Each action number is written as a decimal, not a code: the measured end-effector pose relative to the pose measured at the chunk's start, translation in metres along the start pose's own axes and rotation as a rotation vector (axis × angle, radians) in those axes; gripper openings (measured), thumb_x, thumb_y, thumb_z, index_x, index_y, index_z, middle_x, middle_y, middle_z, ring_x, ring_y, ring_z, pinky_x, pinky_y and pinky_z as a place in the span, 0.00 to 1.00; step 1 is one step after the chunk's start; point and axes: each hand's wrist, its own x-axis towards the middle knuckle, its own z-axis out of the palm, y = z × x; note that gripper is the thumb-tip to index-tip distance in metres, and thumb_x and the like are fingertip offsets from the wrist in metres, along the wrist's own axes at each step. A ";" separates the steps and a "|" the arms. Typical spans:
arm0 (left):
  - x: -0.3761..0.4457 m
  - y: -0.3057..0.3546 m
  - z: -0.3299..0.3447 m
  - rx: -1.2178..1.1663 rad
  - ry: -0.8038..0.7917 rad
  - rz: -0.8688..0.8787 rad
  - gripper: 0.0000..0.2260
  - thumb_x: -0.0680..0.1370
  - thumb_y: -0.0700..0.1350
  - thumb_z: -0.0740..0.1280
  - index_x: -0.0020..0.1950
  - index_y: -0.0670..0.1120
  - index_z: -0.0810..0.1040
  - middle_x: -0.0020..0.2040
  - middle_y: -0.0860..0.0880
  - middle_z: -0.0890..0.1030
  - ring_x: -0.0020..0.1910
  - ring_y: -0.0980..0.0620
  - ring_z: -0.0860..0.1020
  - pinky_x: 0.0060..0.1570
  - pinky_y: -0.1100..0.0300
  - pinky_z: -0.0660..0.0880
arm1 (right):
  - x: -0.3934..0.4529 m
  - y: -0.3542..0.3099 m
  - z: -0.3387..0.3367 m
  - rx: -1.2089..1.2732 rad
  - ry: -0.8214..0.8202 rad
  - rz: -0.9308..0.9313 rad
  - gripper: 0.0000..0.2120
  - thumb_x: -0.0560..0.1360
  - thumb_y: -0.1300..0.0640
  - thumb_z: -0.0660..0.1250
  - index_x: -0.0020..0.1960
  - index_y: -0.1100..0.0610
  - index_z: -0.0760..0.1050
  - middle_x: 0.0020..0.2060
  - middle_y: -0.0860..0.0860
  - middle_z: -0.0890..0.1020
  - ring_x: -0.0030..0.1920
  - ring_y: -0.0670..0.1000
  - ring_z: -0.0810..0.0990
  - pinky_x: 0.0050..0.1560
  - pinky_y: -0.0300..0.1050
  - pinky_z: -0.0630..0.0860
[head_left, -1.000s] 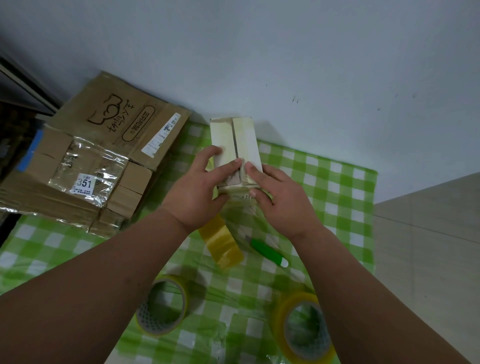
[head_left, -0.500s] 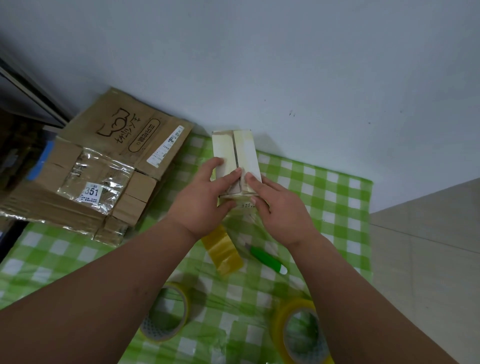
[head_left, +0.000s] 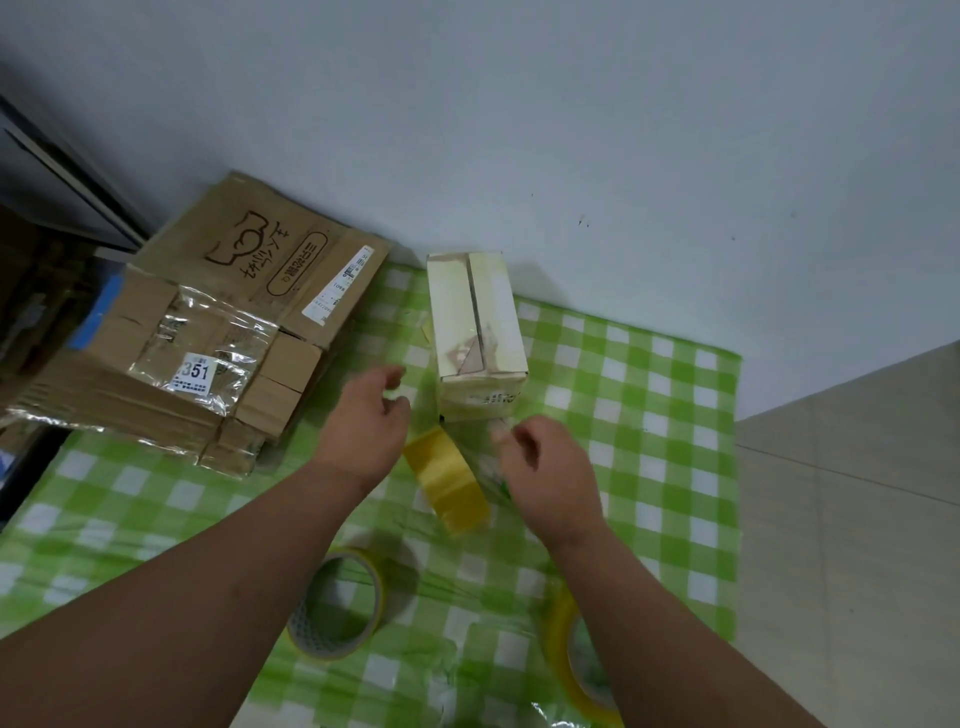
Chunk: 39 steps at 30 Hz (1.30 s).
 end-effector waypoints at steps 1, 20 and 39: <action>-0.003 -0.005 0.001 -0.015 -0.044 -0.087 0.17 0.82 0.45 0.62 0.71 0.49 0.71 0.68 0.48 0.74 0.55 0.53 0.76 0.56 0.57 0.71 | -0.005 -0.003 0.005 0.048 -0.115 0.067 0.16 0.77 0.42 0.65 0.40 0.54 0.74 0.36 0.48 0.77 0.37 0.49 0.75 0.37 0.47 0.73; -0.035 -0.016 -0.021 -0.566 -0.375 -0.487 0.13 0.78 0.48 0.67 0.58 0.44 0.83 0.50 0.48 0.82 0.51 0.48 0.78 0.52 0.53 0.72 | -0.039 -0.028 -0.003 0.433 -0.612 0.259 0.17 0.60 0.67 0.70 0.45 0.52 0.76 0.39 0.50 0.80 0.43 0.51 0.77 0.45 0.46 0.73; -0.024 0.002 -0.027 -0.393 -0.196 -0.388 0.06 0.82 0.43 0.64 0.47 0.43 0.78 0.46 0.43 0.79 0.47 0.47 0.77 0.45 0.55 0.76 | -0.027 -0.062 -0.028 0.423 -0.522 0.106 0.05 0.64 0.54 0.67 0.36 0.55 0.74 0.31 0.47 0.72 0.34 0.46 0.71 0.38 0.43 0.67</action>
